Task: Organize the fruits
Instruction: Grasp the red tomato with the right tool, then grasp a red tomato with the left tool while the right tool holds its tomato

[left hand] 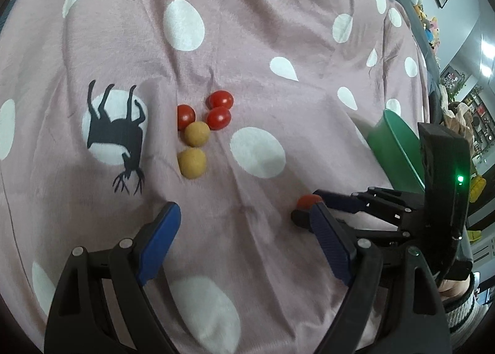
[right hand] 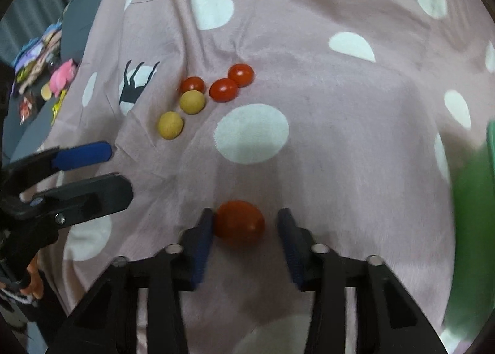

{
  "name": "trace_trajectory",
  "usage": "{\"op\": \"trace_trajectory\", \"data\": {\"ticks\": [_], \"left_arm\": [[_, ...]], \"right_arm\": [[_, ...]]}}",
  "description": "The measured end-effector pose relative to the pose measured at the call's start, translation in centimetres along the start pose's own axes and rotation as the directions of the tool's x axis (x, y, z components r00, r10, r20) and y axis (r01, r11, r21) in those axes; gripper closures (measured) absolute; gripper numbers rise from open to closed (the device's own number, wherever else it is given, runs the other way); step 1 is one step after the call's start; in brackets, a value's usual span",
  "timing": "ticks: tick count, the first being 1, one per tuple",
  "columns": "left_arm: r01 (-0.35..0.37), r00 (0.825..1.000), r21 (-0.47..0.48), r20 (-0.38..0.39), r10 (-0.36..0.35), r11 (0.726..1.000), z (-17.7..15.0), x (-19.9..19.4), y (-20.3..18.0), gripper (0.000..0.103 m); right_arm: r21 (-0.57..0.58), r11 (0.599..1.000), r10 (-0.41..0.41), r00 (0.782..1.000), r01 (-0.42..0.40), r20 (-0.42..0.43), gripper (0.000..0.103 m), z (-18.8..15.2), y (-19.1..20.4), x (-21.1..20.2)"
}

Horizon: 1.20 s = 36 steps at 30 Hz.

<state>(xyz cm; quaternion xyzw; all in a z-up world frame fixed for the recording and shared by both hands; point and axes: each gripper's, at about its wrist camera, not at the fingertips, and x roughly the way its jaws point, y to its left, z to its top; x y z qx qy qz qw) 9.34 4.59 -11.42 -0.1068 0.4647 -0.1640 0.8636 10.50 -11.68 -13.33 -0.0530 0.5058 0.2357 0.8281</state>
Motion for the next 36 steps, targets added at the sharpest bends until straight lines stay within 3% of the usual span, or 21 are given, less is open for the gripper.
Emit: {"op": "trace_trajectory", "data": {"ticks": [4,7,15,20,23,25,27,28,36], "left_arm": [[-0.014,1.0,0.042,0.005,0.014,0.999,1.9,1.1,-0.3,0.018],[-0.036,0.999,0.074,0.008,0.035,0.997,3.8,2.4,-0.8,0.019],[-0.082,0.996,0.135,-0.015,0.085,0.987,7.6,6.8,-1.3,0.037],[-0.122,0.99,0.175,-0.043,0.131,0.977,8.2,8.7,-1.0,0.049],[-0.157,0.984,0.192,-0.052,0.17,0.969,8.3,9.4,-0.7,0.051],[-0.157,0.983,0.185,-0.069,0.172,0.97,8.4,9.7,-0.5,0.058],[-0.154,0.98,0.179,-0.096,0.173,0.972,8.4,10.2,-0.3,0.074],[-0.151,0.979,0.177,-0.11,0.172,0.973,8.4,10.4,-0.2,0.078],[-0.146,0.98,0.197,-0.109,0.169,0.97,8.3,10.3,-1.2,0.078]], "right_arm": [[0.024,1.0,-0.01,1.0,0.009,0.008,0.071,1.5,-1.5,0.4],[0.096,0.995,0.029,0.999,-0.032,0.037,0.071,3.1,-4.0,0.4],[0.191,0.976,0.086,0.992,-0.104,0.096,0.071,4.4,-7.7,0.1],[0.195,0.969,0.129,0.984,-0.152,0.124,0.071,3.9,-8.2,-0.2],[0.202,0.965,0.144,0.982,-0.168,0.125,0.071,4.4,-8.3,0.3],[0.209,0.962,0.152,0.981,-0.175,0.123,0.071,4.3,-8.4,0.7],[0.225,0.955,0.174,0.978,-0.196,0.114,0.071,4.4,-8.5,1.1],[0.229,0.952,0.181,0.977,-0.203,0.113,0.071,4.5,-8.4,1.2],[0.24,0.953,0.163,0.981,-0.185,0.107,0.071,4.6,-8.5,1.1]]}}
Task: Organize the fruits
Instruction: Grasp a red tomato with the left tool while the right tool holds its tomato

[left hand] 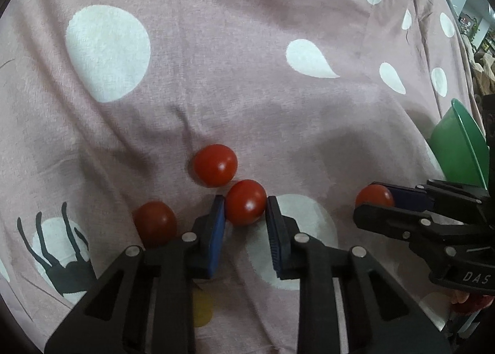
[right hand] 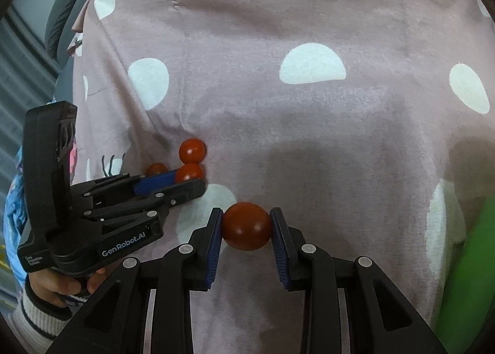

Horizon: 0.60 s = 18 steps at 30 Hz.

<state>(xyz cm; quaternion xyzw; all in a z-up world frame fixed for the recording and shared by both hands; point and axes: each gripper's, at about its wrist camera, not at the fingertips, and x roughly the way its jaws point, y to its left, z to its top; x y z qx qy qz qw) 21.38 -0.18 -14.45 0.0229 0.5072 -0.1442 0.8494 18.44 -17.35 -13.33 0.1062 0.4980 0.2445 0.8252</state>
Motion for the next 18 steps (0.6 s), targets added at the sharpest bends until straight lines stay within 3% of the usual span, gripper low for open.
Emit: {"op": "trace_trajectory", "data": {"ticks": [7,18], "left_arm": [[0.019,0.998,-0.004,0.054,-0.019,1.0,-0.7,-2.9,-0.5,0.078],[0.084,0.988,-0.019,0.134,-0.081,0.996,-5.3,-9.3,-1.8,0.078]], "right_arm": [[0.0,1.0,-0.01,1.0,0.01,0.025,0.071,-0.4,0.4,-1.2],[-0.048,0.999,-0.023,0.999,0.024,0.03,0.071,-3.7,2.7,-3.6]]}}
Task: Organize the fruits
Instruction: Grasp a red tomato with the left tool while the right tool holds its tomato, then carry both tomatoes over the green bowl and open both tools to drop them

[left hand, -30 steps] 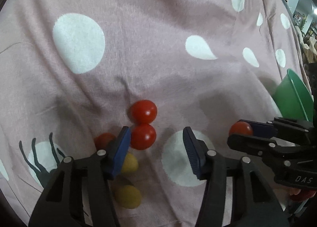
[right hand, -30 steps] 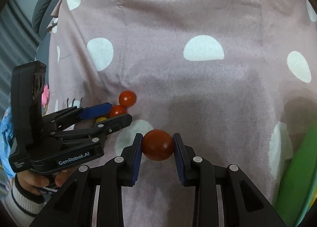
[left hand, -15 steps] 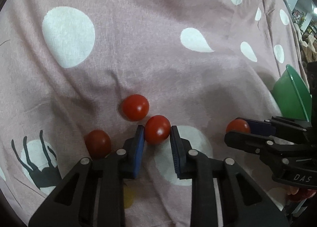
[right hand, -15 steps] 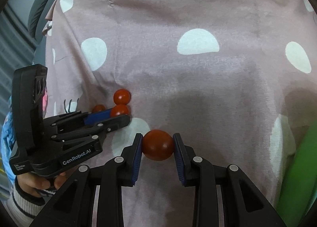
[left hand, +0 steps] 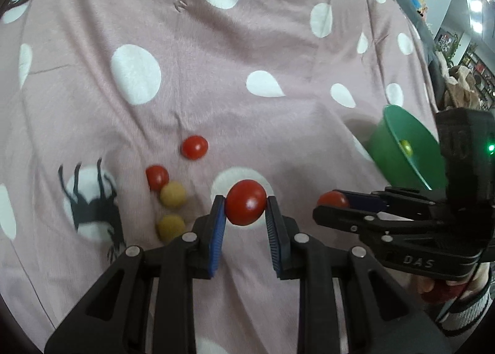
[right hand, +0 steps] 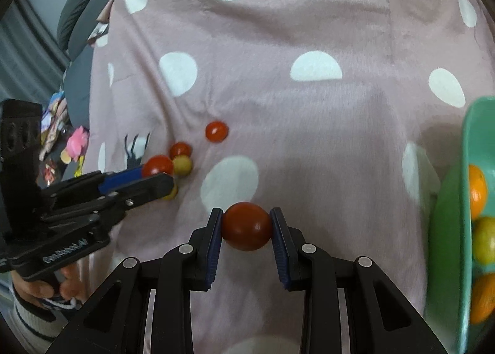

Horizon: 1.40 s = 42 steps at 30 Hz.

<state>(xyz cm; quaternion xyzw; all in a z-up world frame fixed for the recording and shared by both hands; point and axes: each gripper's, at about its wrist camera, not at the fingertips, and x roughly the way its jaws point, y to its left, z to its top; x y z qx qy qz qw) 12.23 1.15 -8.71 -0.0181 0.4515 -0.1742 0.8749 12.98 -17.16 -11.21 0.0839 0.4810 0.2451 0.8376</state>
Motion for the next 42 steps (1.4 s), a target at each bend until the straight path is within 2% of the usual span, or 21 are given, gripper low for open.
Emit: {"op": "trace_trajectory", "data": {"ticks": [5,12,21,30,42], "left_arm": [[0.013,1.0,-0.013,-0.002,-0.013,1.0,-2.1,-1.6,-0.6,0.078],[0.023,1.0,-0.009,0.009,-0.023,1.0,-3.2,-3.1,-1.8,0.078],[0.034,0.998,0.032,0.052,-0.035,0.999,-4.0,-5.8,-4.6,0.078],[0.047,0.997,0.084,0.062,-0.052,0.995,-3.4,-6.2,-8.0,0.078],[0.076,0.995,0.183,0.054,-0.087,0.98,-0.5,-4.2,-13.7,0.078]], "right_arm": [[-0.009,1.0,-0.007,1.0,0.007,-0.008,0.071,-1.8,0.9,-1.1],[-0.004,1.0,-0.026,1.0,0.026,-0.001,0.07,-3.7,1.6,-3.0],[-0.007,1.0,-0.015,0.998,0.016,0.064,0.07,-4.7,2.7,-6.5],[0.001,1.0,-0.017,0.991,0.016,0.132,0.07,-5.5,2.5,-9.5],[0.079,0.995,-0.078,0.969,0.061,0.236,0.07,-5.5,-1.7,-13.9]]}}
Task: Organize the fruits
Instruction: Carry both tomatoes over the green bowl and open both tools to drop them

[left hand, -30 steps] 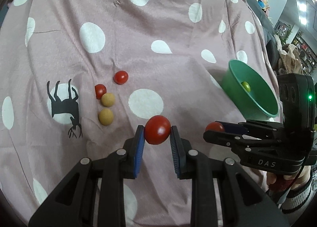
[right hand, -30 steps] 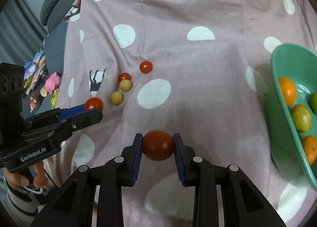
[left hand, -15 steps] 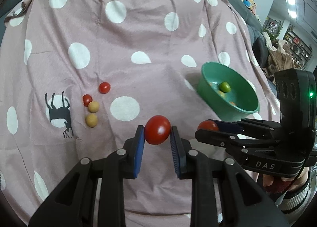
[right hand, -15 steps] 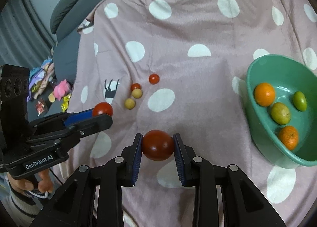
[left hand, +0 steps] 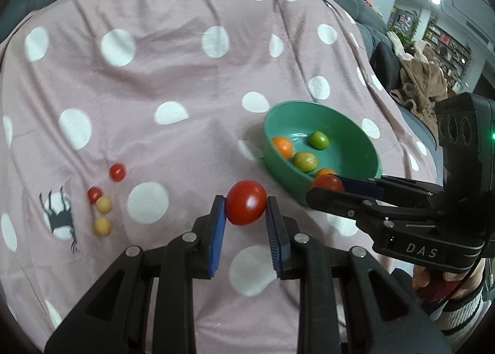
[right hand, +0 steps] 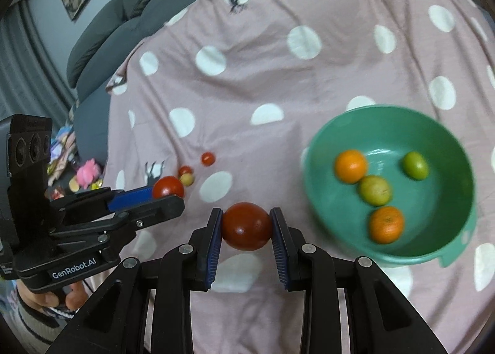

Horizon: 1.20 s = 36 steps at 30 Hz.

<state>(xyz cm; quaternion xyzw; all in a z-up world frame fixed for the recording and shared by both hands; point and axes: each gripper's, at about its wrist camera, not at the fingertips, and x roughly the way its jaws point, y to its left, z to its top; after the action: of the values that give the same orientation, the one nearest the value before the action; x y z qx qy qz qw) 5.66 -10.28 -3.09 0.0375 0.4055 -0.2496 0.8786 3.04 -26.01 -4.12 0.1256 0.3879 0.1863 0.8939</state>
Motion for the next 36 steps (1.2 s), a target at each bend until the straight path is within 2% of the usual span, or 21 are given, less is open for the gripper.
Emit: {"op": "trace_trajectory", "data": {"ticks": [10,17,24,34,36], "left_arm": [[0.033,0.999,0.087,-0.019,-0.031,0.996,3.0,3.6,-3.7,0.078],[0.085,0.996,0.117,-0.046,-0.08,0.99,4.5,6.8,-5.9,0.078],[0.099,0.993,0.13,-0.083,-0.089,0.987,5.1,10.2,-7.2,0.077],[0.088,0.987,0.112,-0.145,-0.072,0.99,3.9,12.3,-6.6,0.077],[0.096,0.986,0.113,-0.144,-0.08,0.989,3.9,12.2,-6.7,0.072]], "right_arm": [[0.066,0.996,-0.062,0.996,0.058,0.062,0.07,0.9,-4.3,-1.6],[0.113,0.984,-0.145,0.987,0.136,0.075,0.07,1.1,-7.6,-2.0],[0.145,0.967,-0.219,0.974,0.209,0.06,0.07,1.4,-9.9,-1.4],[0.127,0.961,-0.247,0.969,0.244,0.002,0.07,1.0,-10.2,0.3],[0.138,0.959,-0.249,0.968,0.249,-0.014,0.07,1.0,-10.3,0.4]]}}
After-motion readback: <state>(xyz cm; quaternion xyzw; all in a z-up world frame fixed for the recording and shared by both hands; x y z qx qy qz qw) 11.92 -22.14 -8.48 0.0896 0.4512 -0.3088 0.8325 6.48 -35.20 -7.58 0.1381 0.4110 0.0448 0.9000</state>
